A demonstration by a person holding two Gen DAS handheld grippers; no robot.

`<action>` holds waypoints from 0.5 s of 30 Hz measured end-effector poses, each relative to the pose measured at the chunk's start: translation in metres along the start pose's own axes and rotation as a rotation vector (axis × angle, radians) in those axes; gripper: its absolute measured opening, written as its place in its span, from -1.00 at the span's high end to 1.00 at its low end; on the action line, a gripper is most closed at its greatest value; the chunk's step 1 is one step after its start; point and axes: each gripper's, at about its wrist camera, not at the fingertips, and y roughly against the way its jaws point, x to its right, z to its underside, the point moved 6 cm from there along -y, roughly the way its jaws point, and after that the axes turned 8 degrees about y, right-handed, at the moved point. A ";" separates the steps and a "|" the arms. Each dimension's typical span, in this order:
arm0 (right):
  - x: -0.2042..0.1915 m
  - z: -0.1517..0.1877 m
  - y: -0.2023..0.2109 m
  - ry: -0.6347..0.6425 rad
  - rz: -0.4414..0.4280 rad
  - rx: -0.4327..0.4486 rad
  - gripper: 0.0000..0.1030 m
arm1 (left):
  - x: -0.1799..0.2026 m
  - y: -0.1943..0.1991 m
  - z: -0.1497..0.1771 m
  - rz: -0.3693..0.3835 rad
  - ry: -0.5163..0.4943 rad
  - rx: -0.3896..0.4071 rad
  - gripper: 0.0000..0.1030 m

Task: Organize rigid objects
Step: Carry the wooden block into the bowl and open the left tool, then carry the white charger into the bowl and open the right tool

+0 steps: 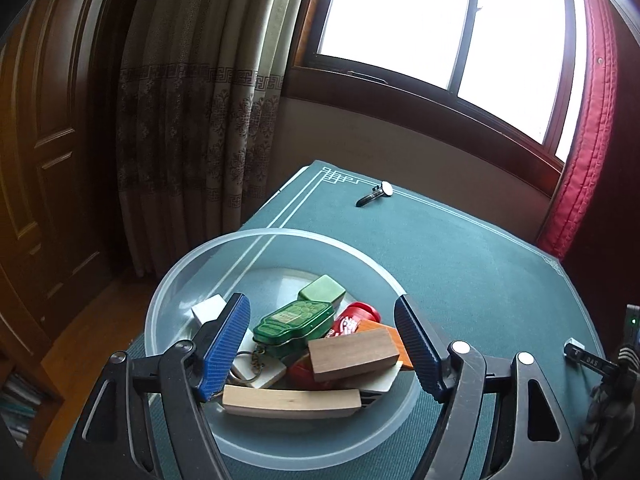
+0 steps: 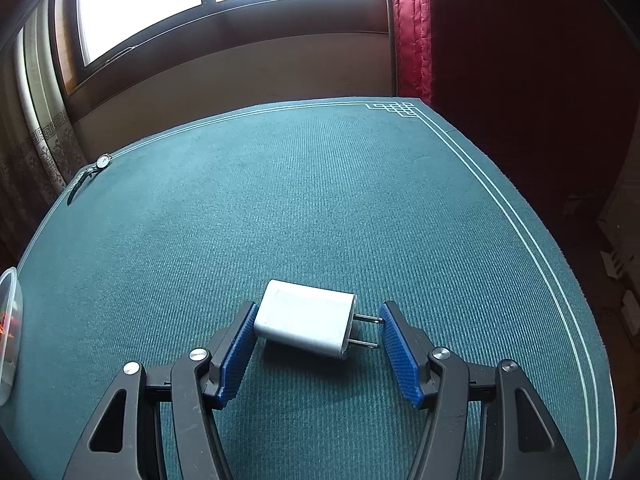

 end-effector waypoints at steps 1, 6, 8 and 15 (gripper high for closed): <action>-0.004 0.002 0.002 -0.007 -0.013 -0.001 -0.25 | -0.003 0.001 0.001 -0.003 0.002 -0.001 -0.51; -0.050 0.005 0.022 0.045 -0.104 0.019 -0.25 | -0.012 0.001 0.004 -0.012 0.008 -0.013 -0.58; -0.076 0.001 0.034 0.078 -0.154 0.040 -0.25 | -0.015 0.001 0.005 -0.014 0.011 -0.018 -0.66; -0.170 -0.009 0.075 0.219 -0.326 0.114 -0.25 | -0.032 0.007 0.002 -0.042 0.033 -0.008 -0.75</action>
